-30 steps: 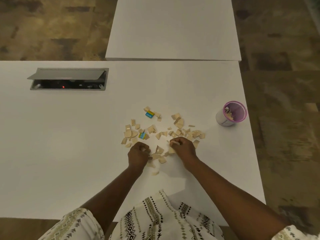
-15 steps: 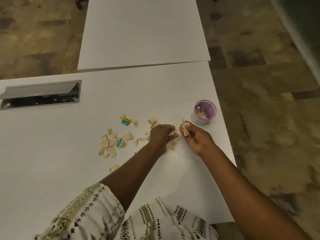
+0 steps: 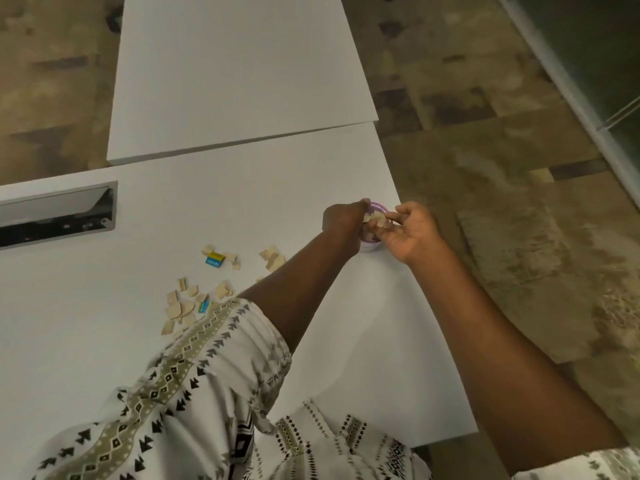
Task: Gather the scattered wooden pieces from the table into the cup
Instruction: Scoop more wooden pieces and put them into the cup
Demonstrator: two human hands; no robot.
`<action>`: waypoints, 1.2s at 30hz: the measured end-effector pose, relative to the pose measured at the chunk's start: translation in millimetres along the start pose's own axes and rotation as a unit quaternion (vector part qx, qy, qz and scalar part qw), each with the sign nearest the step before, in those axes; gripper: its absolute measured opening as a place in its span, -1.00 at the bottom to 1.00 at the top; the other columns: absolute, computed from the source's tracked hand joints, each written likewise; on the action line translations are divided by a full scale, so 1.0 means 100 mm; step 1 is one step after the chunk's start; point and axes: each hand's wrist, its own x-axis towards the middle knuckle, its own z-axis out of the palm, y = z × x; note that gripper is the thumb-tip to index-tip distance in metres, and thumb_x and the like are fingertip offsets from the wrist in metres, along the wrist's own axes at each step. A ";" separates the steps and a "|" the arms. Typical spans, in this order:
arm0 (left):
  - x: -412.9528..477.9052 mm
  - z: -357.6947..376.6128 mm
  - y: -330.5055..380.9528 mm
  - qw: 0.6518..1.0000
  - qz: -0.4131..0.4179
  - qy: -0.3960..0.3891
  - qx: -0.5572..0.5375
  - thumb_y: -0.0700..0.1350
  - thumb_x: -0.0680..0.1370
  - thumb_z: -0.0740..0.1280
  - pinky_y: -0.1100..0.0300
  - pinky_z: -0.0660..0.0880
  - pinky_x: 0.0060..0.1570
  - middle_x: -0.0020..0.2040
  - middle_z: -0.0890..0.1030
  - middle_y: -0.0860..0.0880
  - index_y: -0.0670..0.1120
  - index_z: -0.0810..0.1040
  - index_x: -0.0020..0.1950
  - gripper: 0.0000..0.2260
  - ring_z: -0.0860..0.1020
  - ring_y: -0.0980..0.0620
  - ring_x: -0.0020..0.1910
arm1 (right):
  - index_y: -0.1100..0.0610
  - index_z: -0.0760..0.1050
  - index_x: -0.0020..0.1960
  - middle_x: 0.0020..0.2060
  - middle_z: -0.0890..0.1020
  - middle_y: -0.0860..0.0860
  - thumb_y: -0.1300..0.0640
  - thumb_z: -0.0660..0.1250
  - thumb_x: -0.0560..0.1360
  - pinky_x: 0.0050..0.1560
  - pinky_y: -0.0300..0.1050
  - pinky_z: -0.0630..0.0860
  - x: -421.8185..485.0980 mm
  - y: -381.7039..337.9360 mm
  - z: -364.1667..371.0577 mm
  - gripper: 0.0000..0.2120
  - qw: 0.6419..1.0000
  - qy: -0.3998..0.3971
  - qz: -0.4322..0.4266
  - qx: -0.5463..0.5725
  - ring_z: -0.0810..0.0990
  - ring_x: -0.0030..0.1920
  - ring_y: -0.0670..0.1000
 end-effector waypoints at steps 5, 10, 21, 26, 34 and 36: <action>-0.01 -0.01 0.05 0.999 -0.020 -0.022 -0.030 0.03 0.56 0.39 0.03 0.68 -0.06 -0.01 0.64 -0.15 -0.12 0.54 -0.03 -0.78 0.68 -0.17 -0.06 | 0.28 0.39 0.05 -0.12 0.48 0.21 0.19 0.15 0.57 -0.19 0.02 0.59 0.00 -0.06 0.01 -0.83 0.999 -0.001 0.014 -0.039 0.55 -0.20 0.17; -0.02 -0.14 0.05 0.999 0.011 -0.038 0.013 0.08 0.59 0.33 -0.05 0.64 0.10 0.03 0.65 -0.16 -0.16 0.54 0.16 -0.67 0.69 -0.18 -0.01 | 0.19 0.47 0.14 -0.11 0.55 0.09 0.13 0.23 0.57 0.02 -0.04 0.60 -0.05 0.04 -0.01 -0.81 0.991 0.034 -0.065 -0.116 0.59 -0.09 0.09; -0.16 -1.67 -0.53 0.999 -0.001 0.017 0.051 0.00 0.60 0.33 0.05 0.62 -0.15 -0.05 0.65 -0.18 -0.22 0.59 0.13 -0.70 0.63 -0.12 -0.15 | 0.07 0.56 0.17 0.09 0.63 0.04 0.01 0.36 0.51 0.13 -0.11 0.51 -0.11 1.27 -0.23 -0.73 0.779 -0.071 -0.197 -0.591 0.61 0.11 0.08; -0.24 -2.38 -0.98 0.989 0.019 0.106 0.100 0.00 0.58 0.34 -0.06 0.62 -0.06 -0.04 0.66 -0.19 -0.20 0.59 0.08 -0.74 0.63 -0.12 -0.13 | 0.03 0.15 0.54 0.52 0.13 0.20 -0.08 0.41 0.47 0.38 0.10 0.32 0.02 1.80 -0.30 -0.26 0.606 -0.118 -0.200 -0.761 0.21 0.47 0.29; -0.45 -3.13 -1.76 0.886 0.102 0.255 0.373 0.09 0.48 0.44 -0.10 0.47 0.20 0.20 0.50 -0.20 -0.11 0.48 0.31 -0.52 0.49 -0.23 0.24 | -0.06 0.00 0.58 0.57 -0.01 0.15 -0.15 0.38 0.48 0.34 0.20 0.38 -0.05 2.26 -0.11 -0.18 0.477 -0.125 -0.215 -0.843 0.00 0.54 0.32; -0.53 -3.17 -1.92 0.866 0.079 0.252 0.425 0.20 0.42 0.47 -0.15 0.49 0.16 0.24 0.42 -0.21 -0.10 0.35 0.42 -0.31 0.43 -0.27 0.27 | -0.07 0.04 0.57 0.55 0.04 0.15 -0.11 0.38 0.48 0.30 0.16 0.41 -0.10 2.37 -0.07 -0.21 0.463 -0.128 -0.230 -0.847 0.09 0.51 0.29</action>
